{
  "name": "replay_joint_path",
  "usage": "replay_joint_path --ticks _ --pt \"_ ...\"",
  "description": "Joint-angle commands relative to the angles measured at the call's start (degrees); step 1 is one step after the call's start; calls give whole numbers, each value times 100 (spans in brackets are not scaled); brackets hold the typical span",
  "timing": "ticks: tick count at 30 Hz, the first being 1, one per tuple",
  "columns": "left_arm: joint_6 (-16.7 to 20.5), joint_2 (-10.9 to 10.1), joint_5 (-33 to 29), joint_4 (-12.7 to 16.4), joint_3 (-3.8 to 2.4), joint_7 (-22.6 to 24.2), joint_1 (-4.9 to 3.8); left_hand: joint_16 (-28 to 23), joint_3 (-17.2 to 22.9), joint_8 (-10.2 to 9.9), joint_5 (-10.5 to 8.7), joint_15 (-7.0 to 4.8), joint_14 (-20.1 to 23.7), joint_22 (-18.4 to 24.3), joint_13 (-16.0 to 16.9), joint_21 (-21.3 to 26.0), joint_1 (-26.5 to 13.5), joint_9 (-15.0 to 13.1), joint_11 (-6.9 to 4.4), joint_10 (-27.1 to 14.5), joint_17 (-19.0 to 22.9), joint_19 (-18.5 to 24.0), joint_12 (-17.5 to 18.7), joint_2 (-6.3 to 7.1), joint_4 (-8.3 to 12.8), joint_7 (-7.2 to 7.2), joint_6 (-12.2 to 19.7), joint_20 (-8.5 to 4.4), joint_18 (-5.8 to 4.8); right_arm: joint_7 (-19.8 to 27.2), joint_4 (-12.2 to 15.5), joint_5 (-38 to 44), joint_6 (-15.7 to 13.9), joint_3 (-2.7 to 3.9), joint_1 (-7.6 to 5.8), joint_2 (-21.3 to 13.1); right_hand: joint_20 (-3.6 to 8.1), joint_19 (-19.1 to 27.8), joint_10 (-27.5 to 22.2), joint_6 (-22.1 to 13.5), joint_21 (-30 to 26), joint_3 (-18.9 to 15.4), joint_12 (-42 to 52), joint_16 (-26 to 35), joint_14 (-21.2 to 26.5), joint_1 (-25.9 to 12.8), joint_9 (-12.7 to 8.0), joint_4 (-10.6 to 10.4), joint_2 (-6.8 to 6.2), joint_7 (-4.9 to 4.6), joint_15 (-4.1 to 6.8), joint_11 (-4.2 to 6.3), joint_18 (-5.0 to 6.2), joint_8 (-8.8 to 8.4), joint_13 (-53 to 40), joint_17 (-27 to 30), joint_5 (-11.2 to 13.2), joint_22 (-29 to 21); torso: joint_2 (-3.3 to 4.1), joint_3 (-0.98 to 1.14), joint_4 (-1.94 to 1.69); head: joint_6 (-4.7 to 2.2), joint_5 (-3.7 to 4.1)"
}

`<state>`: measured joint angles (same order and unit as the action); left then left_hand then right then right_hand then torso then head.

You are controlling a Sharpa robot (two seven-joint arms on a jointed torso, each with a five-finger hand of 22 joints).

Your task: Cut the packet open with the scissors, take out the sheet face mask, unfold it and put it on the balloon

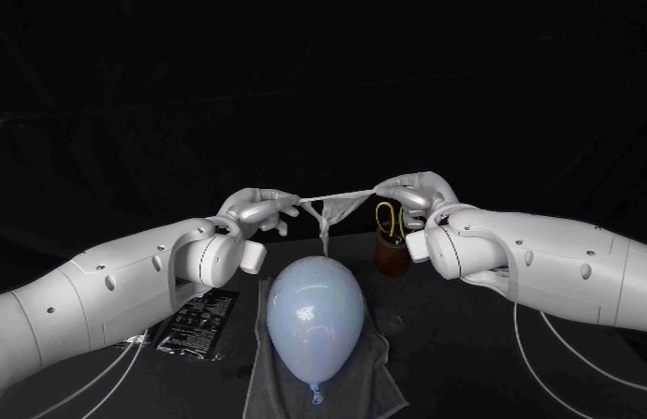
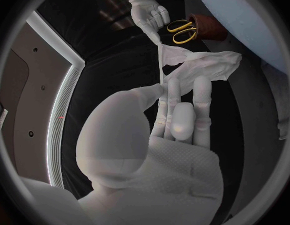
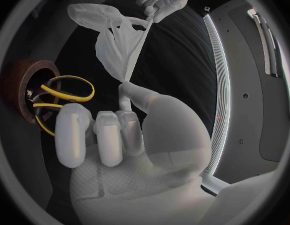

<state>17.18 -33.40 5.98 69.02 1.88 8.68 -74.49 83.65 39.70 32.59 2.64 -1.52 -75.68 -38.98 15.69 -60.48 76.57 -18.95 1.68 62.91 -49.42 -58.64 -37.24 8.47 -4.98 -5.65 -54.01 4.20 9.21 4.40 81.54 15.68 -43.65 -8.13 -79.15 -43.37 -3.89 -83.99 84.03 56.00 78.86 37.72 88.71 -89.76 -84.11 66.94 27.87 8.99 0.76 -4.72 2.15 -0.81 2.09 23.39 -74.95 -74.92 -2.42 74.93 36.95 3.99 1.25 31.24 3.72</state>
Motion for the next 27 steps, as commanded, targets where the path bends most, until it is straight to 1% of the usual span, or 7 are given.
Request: replay_joint_path --ticks 1,6,12,16,20,23,27 --pt "171 11 -342 -51 -31 8 -7 23 153 35 16 -18 -2 8 5 -22 -37 -386 -4 11 5 48 -29 2 123 14 5 4 61 -122 -84 142 -174 2 11 34 23 -71 519 50 15 48 15 -24 -589 -31 1160 -1 10 -2 46 23 53 213 -1413 -1508 -35 1135 6 -6 -5 -10 8" --pt "161 62 -376 -119 -67 -5 -37 22 179 41 17 -17 2 -5 10 -31 -66 -388 -3 4 11 53 -33 7 157 12 8 5 60 -72 -157 146 -158 1 26 140 24 -60 515 50 -10 51 9 -24 -589 -33 1163 -1 9 -1 47 24 59 215 -1409 -1508 -35 1127 11 -5 -11 -5 10" --pt "167 135 -330 -220 -116 36 -123 27 212 48 17 -15 -8 -30 15 -50 -94 -391 0 -4 -14 51 -36 14 209 7 12 5 59 39 -238 138 -160 10 30 269 24 -57 513 49 -16 54 6 -24 -589 -35 1167 -2 9 -1 48 25 60 217 -1406 -1508 -35 1125 8 -7 -6 -10 1" --pt "143 187 -199 -344 -135 50 -235 29 225 51 17 -15 -10 -39 16 -57 -102 -392 1 -8 -18 50 -37 16 230 4 13 5 58 84 -304 138 -169 24 8 345 25 -63 513 48 -4 57 6 -24 -589 -36 1169 -2 10 -1 49 25 58 218 -1406 -1508 -35 1129 7 -7 -5 -19 9" --pt "57 280 0 -603 -138 -25 -426 30 235 52 17 -13 -11 -47 17 -64 -108 -393 4 -13 -18 49 -36 21 251 0 15 5 58 183 -426 163 -182 45 -48 453 25 -63 513 48 -4 57 6 -24 -589 -36 1169 -2 10 -1 49 25 58 218 -1406 -1508 -35 1129 8 -6 3 -39 9" --pt "28 285 118 -687 -141 -37 -520 28 236 55 16 -13 -5 -54 18 -69 -115 -394 5 -12 0 47 -37 25 259 -2 14 5 57 298 -523 199 -193 79 -95 529 25 -62 511 46 -8 61 3 -24 -589 -36 1172 -2 10 0 49 26 59 219 -1404 -1508 -35 1127 1 0 -15 -32 30" --pt "4 329 211 -867 -119 -115 -640 39 249 59 17 -12 -28 -100 17 -99 -118 -395 4 -9 -59 21 -38 25 284 -3 11 4 50 484 -684 215 -155 116 -160 643 25 -65 515 44 -1 65 9 -24 -589 -37 1174 -2 11 0 50 26 57 220 -1409 -1508 -36 1130 6 -10 -26 -58 59"
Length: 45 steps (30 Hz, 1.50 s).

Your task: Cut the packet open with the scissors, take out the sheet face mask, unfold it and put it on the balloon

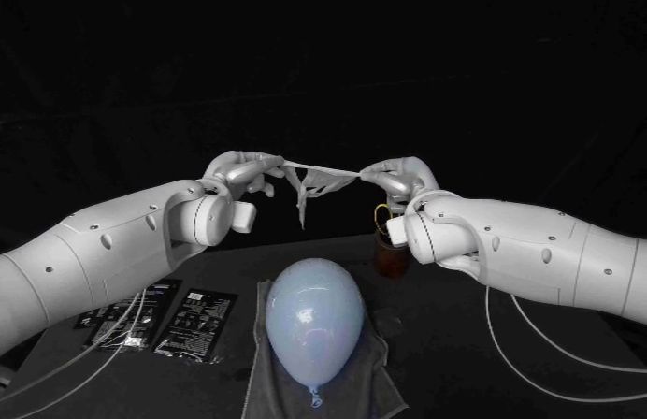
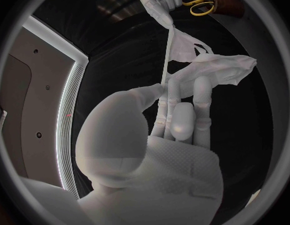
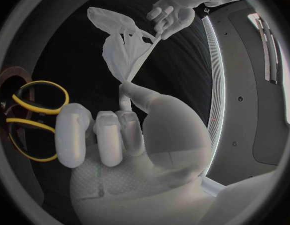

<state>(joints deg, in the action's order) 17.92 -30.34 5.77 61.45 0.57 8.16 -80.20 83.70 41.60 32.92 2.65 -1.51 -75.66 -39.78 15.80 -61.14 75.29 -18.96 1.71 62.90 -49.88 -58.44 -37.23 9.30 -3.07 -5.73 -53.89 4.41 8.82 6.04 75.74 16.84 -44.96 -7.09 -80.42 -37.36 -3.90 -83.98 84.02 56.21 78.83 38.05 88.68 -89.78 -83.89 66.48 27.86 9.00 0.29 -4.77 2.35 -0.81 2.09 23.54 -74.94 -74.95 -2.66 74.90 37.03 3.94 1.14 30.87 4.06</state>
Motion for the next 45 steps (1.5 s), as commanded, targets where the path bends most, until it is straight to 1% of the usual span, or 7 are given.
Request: replay_joint_path --ticks 1,11,14,22,24,31,45 --pt "-77 35 251 -133 23 -56 -104 24 56 32 14 -11 -7 -10 5 -28 -18 -397 6 5 49 12 -44 -57 94 2 -4 -16 91 367 -146 102 -15 20 -59 82 27 -70 516 22 8 33 12 -22 -611 10 1175 -3 58 5 30 26 55 205 -1410 -1505 -12 1135 -8 -4 -21 -16 25" --pt "-169 70 427 -307 11 -201 -206 45 79 40 16 -11 -51 -110 -6 -92 -46 -401 4 21 -60 -43 -42 -63 139 2 -1 -16 75 623 -623 354 -55 87 -249 372 28 -79 517 15 27 42 13 -22 -611 12 1181 2 57 5 32 27 51 207 -1411 -1505 -13 1141 12 -32 -20 -32 20" --pt "-171 26 441 -260 10 -208 -216 40 74 46 14 -11 -39 -97 -12 -87 -70 -404 4 39 -19 -33 -46 -60 140 2 -3 -16 78 666 -686 401 -67 91 -288 405 28 -83 515 13 34 45 10 -22 -611 12 1183 3 56 5 32 27 49 207 -1409 -1505 -13 1144 -10 -15 -33 -19 16" --pt "-105 16 515 -255 -35 -268 -254 86 94 51 17 -62 -149 -267 55 -205 -128 -404 -58 316 -232 -148 -306 -83 257 41 2 -43 57 803 -751 542 -48 95 -355 459 29 -88 513 11 45 48 7 -22 -611 12 1185 5 54 5 33 27 47 208 -1407 -1505 -13 1147 5 -26 -21 -46 -3" --pt "-146 35 529 -286 10 -329 -280 116 87 50 14 -88 -213 -387 120 -284 -177 -400 -85 408 -349 -233 -474 -81 299 64 -14 -62 36 824 -772 543 -25 95 -363 468 29 -86 516 9 39 49 11 -22 -611 11 1188 7 52 5 33 27 48 209 -1409 -1505 -13 1146 -21 -29 -31 -40 -20" --pt "-4 -138 476 -83 25 -354 -300 104 94 45 16 -98 -195 -362 160 -268 -206 -397 -96 390 -297 -213 -567 -100 315 73 -8 -72 40 781 -306 499 94 67 -374 161 29 -85 514 8 38 51 8 -22 -611 9 1190 7 49 4 33 27 48 210 -1407 -1505 -12 1145 -42 -15 -24 -12 -49" --pt "207 -753 466 979 114 -469 -294 115 96 55 17 -106 -229 -423 186 -304 -226 -400 -106 389 -376 -254 -634 -91 338 82 -29 -80 29 602 680 515 109 -67 -258 -358 30 -84 513 5 35 51 7 -22 -611 3 1195 6 43 3 33 27 49 212 -1407 -1505 -12 1145 -52 -16 -30 38 -69"
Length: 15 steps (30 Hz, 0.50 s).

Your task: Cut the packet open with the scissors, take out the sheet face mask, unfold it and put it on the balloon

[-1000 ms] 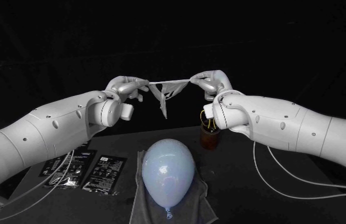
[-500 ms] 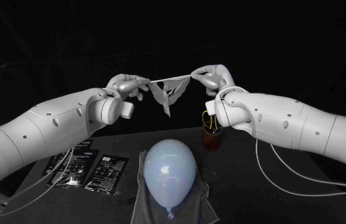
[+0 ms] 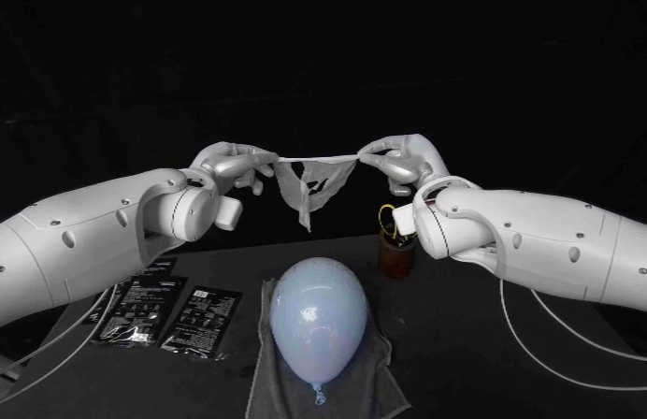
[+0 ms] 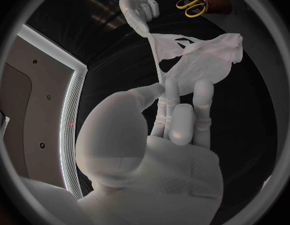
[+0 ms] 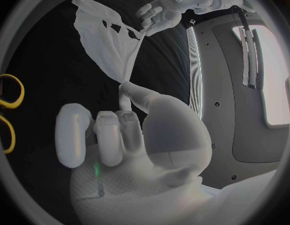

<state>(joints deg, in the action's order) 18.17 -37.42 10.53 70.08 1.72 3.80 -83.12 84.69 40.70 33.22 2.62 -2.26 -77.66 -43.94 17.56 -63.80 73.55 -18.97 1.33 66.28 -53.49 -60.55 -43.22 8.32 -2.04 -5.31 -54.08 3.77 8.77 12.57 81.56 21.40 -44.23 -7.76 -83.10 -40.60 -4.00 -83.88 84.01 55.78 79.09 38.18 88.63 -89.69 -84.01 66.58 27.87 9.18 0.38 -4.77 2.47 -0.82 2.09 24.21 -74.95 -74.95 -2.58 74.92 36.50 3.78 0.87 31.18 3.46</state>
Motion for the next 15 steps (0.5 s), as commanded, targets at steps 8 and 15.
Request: replay_joint_path --ticks 8,15 --pt "260 -179 17 362 13 2 17 17 195 26 20 -35 -37 -18 17 -45 -51 -398 -70 45 -23 -53 -54 10 249 43 -15 -20 33 -107 102 58 22 -27 77 3 39 -90 510 48 1 38 5 -31 -599 -12 1199 -14 30 3 20 27 50 148 -1400 -1505 -19 1140 2 -2 -8 1 -7" --pt "323 -78 57 185 38 46 22 10 200 26 19 -37 -24 9 21 -31 -57 -397 -69 38 26 -38 -66 8 252 42 -17 -22 39 -97 45 25 51 -33 134 39 40 -86 511 47 -7 38 8 -31 -599 -14 1201 -15 29 3 20 27 52 149 -1402 -1505 -19 1137 -2 -3 -12 13 -5"
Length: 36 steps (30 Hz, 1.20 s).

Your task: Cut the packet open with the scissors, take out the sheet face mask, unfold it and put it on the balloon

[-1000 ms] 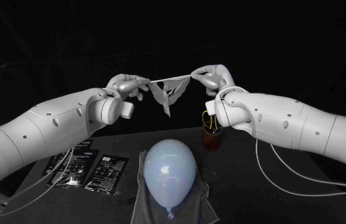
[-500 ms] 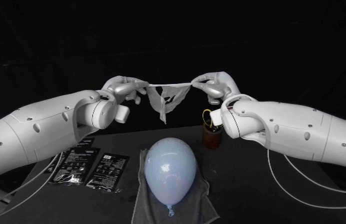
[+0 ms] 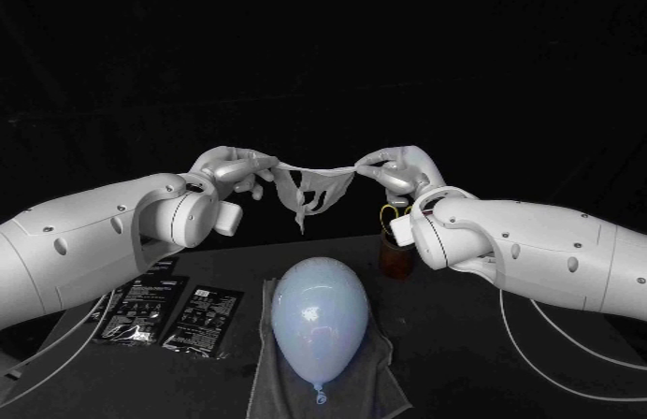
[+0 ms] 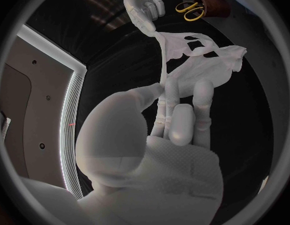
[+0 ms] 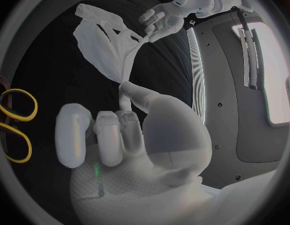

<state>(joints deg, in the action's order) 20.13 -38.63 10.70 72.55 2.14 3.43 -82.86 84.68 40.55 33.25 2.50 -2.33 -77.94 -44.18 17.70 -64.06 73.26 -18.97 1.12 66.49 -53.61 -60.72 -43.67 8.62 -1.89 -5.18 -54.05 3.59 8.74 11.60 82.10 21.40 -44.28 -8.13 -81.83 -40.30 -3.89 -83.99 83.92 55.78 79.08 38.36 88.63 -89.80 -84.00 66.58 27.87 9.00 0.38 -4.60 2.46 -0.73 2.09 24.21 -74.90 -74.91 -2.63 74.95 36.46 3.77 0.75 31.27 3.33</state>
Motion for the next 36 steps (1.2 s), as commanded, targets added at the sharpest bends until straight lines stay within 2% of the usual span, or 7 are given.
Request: replay_joint_path --ticks 1,6,20,25,29,32,36 --pt "130 70 37 -115 -1 94 -4 0 218 20 30 -29 27 82 9 24 -37 -396 -47 8 103 12 -28 -27 231 29 -17 -5 51 4 -11 16 64 4 12 9 29 -74 520 47 -8 22 8 -20 -600 -15 1203 2 29 -13 21 18 53 150 -1407 -1509 -14 1134 3 -3 3 3 9" --pt "165 178 29 -316 3 154 -1 -93 214 6 29 -17 188 391 42 230 -85 -391 -39 -86 459 246 -97 -49 214 26 11 2 102 24 -13 -33 87 3 42 2 29 -74 520 47 -8 22 8 -20 -600 -15 1203 2 29 -13 21 18 53 150 -1407 -1509 -14 1134 -5 0 -1 -18 0" --pt "180 419 153 -660 1 294 7 -96 213 8 29 -18 181 347 57 213 -74 -392 -40 -103 415 225 -129 -52 233 24 12 3 94 271 -275 -143 10 22 88 120 29 -66 513 43 -26 25 -2 -20 -600 -21 1209 -3 30 -14 21 18 57 152 -1398 -1509 -15 1128 -1 3 -2 20 4" --pt "143 513 250 -812 1 298 7 -91 211 9 29 -18 169 303 59 189 -73 -393 -39 -104 381 198 -134 -49 237 23 11 3 86 361 -478 -149 28 58 -4 226 29 -67 511 41 -24 27 -5 -20 -600 -21 1211 -4 31 -14 22 18 56 152 -1396 -1509 -15 1129 0 0 -1 11 9" --pt "124 579 276 -895 -2 317 10 -87 209 10 29 -18 161 278 60 175 -72 -393 -39 -104 361 181 -137 -47 239 23 10 3 81 402 -653 -89 67 85 -135 316 29 -73 515 40 -12 30 1 -20 -600 -21 1212 -4 31 -14 22 18 53 152 -1401 -1509 -15 1133 -6 -2 -2 -5 22" --pt "133 606 285 -923 -32 366 19 -81 217 9 30 -20 145 275 63 172 -57 -393 -39 -115 330 176 -148 -54 255 19 13 1 83 341 -751 -31 90 95 -197 348 29 -69 517 39 -19 31 4 -20 -600 -21 1214 -4 32 -14 22 18 55 153 -1403 -1509 -15 1131 2 -10 8 -25 40" --pt "130 652 303 -963 -50 374 4 -82 215 9 29 -20 148 266 65 167 -56 -394 -37 -117 342 169 -153 -52 259 17 12 1 82 290 -761 12 121 99 -227 330 29 -75 517 38 -7 32 3 -20 -600 -21 1214 -3 31 -14 22 18 52 153 -1402 -1509 -15 1135 -9 -16 -9 -15 25"
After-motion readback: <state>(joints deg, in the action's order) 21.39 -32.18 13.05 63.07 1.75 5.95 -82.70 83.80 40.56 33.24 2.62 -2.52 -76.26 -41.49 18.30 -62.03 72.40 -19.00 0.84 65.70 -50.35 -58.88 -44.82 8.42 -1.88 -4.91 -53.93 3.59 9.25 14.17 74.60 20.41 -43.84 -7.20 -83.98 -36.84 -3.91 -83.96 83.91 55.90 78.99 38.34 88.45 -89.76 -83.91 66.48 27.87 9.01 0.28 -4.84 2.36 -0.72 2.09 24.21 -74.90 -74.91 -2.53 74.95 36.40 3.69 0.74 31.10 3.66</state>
